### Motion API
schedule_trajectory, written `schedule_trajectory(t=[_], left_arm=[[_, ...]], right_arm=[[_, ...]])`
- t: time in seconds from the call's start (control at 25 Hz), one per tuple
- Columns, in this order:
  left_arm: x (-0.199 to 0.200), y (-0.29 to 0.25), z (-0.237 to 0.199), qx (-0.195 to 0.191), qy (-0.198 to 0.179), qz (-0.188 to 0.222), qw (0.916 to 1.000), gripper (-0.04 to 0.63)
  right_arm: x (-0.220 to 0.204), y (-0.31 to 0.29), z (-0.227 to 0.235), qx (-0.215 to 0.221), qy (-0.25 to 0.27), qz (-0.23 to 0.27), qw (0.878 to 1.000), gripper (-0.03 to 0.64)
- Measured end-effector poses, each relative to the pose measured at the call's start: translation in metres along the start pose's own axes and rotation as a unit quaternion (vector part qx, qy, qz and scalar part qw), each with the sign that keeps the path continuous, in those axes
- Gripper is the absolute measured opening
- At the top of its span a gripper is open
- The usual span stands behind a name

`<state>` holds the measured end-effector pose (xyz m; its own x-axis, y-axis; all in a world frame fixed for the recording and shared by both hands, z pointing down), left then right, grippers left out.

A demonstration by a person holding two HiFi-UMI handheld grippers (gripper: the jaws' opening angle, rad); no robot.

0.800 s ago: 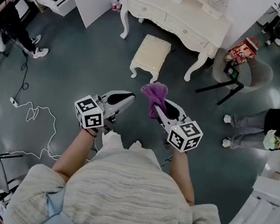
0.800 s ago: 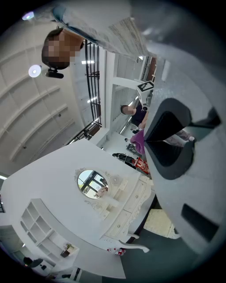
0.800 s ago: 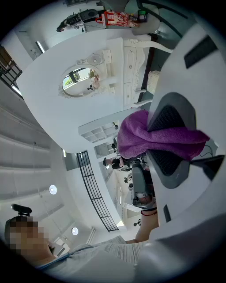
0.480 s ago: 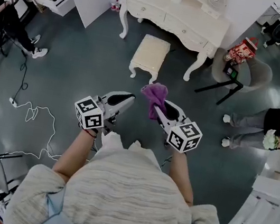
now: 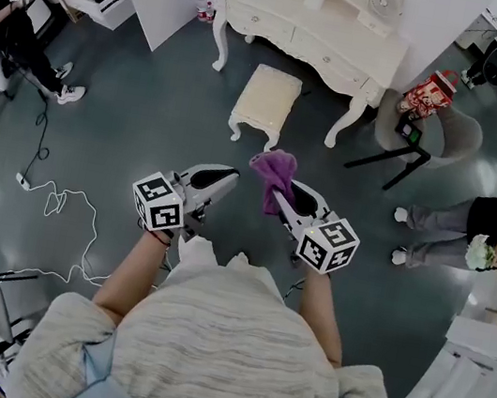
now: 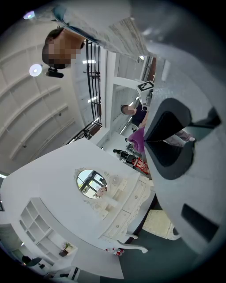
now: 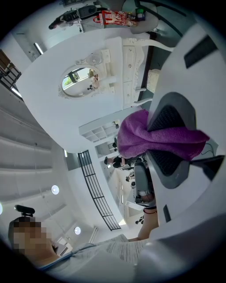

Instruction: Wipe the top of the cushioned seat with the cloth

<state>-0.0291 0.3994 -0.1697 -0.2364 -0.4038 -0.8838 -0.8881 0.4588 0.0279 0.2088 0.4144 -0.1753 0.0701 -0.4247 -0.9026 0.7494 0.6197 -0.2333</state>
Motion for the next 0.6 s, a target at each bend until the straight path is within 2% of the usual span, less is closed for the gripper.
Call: schedule_trajectory(t=[0.44, 0.6], left_arm=[[-0.002, -0.016, 0.003, 0.005, -0.005, -0.003, 1.0, 0.014], [-0.002, -0.021, -0.008, 0.004, -0.018, -0.01, 0.9998, 0.014]], right_arm=[[0.004, 0.01, 0.014, 0.002, -0.005, 0.0, 1.0, 0.114], [0.006, 0.003, 0.024, -0.002, -0.002, -0.002, 1.0, 0.114]])
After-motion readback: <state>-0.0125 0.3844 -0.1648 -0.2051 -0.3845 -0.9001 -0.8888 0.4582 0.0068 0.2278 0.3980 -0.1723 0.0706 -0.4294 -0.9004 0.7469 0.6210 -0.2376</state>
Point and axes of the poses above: the fingertips, and each gripper's own axes: y backward along the fingers, z to its right, x out of its top, the point moved 9 cm from there along y, backward along the fingers, and after that the axes turned 1 degree about -y, right-handed, at the moved point
